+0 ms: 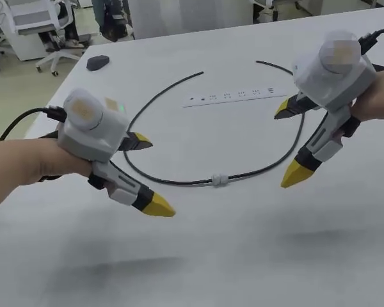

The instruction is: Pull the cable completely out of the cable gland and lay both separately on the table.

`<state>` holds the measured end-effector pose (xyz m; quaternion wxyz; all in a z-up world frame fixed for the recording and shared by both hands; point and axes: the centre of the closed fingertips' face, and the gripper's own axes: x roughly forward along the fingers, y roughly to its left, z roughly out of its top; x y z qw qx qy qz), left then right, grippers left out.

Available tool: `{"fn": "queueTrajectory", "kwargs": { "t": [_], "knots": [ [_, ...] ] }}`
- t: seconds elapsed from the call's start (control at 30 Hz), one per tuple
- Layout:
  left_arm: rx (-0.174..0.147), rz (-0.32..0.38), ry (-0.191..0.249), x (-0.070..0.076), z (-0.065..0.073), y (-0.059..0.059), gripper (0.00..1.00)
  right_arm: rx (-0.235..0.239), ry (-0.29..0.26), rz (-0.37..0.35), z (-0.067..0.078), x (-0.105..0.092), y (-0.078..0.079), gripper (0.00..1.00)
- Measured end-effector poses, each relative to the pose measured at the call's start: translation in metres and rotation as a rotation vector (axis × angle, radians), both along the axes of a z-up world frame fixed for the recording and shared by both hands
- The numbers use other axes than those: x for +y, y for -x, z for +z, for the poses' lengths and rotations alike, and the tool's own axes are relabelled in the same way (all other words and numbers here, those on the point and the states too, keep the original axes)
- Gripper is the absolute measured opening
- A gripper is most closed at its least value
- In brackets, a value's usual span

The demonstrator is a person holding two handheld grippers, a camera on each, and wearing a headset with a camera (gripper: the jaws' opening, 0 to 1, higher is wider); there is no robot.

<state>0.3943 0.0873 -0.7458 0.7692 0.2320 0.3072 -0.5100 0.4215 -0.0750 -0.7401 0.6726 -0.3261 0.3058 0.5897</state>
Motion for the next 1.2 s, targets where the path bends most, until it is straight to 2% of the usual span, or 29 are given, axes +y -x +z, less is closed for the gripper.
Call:
{"fn": "queueTrajectory", "kwargs": {
  "t": [0.13,0.17,0.2,0.23,0.3,0.33,0.37,0.4,0.43,0.53,0.67,0.77,0.87,0.97,1.13,1.2],
  "knots": [
    [-0.001,-0.010,-0.007,0.001,-0.001,0.004,1.00,-0.002,0.022,0.024,-0.003,-0.004,0.003,0.99],
    [0.003,-0.004,-0.013,0.003,-0.003,0.003,1.00,0.033,0.024,0.022,-0.005,-0.006,0.006,0.99],
    [-0.005,0.035,-0.029,0.010,-0.006,-0.002,1.00,0.060,0.010,0.013,-0.005,-0.005,0.008,0.99],
    [-0.014,0.053,-0.036,0.015,-0.007,-0.006,1.00,0.058,0.005,0.008,-0.006,-0.006,0.006,0.99],
    [0.024,0.082,0.000,0.018,-0.009,-0.004,1.00,0.050,0.008,0.007,-0.006,-0.007,0.005,0.99],
    [0.037,0.083,-0.003,0.020,-0.011,-0.003,1.00,0.054,0.006,0.007,-0.006,-0.008,0.005,0.99],
    [0.030,0.078,-0.014,0.021,-0.013,-0.002,1.00,0.057,0.006,0.007,-0.007,-0.008,0.006,0.99],
    [0.030,0.060,-0.040,0.024,-0.017,0.000,1.00,0.058,0.009,0.009,-0.008,-0.009,0.006,0.99],
    [0.035,0.058,-0.046,0.024,-0.019,0.002,1.00,0.060,0.013,0.010,-0.009,-0.009,0.006,0.99],
    [0.048,0.058,-0.038,0.023,-0.021,0.003,1.00,0.072,0.024,0.012,-0.014,-0.012,0.006,0.99],
    [0.050,0.045,-0.037,0.020,-0.022,0.002,1.00,0.080,0.033,0.016,-0.018,-0.013,0.006,0.99],
    [0.076,0.074,0.004,0.016,-0.018,-0.002,1.00,0.088,0.031,0.019,-0.019,-0.012,0.006,0.96],
    [0.052,0.076,0.007,0.016,-0.014,-0.009,1.00,0.091,0.018,0.013,-0.019,-0.009,0.004,0.96],
    [0.055,0.078,0.021,0.013,-0.012,-0.008,1.00,0.094,0.018,0.022,-0.020,-0.005,0.005,0.96],
    [0.033,0.067,-0.015,0.011,-0.017,-0.007,1.00,0.103,0.025,0.032,-0.024,0.001,0.005,0.95],
    [0.045,0.064,-0.007,0.009,-0.019,-0.005,1.00,0.109,0.032,0.043,-0.026,0.004,0.007,0.91]
  ]
}}
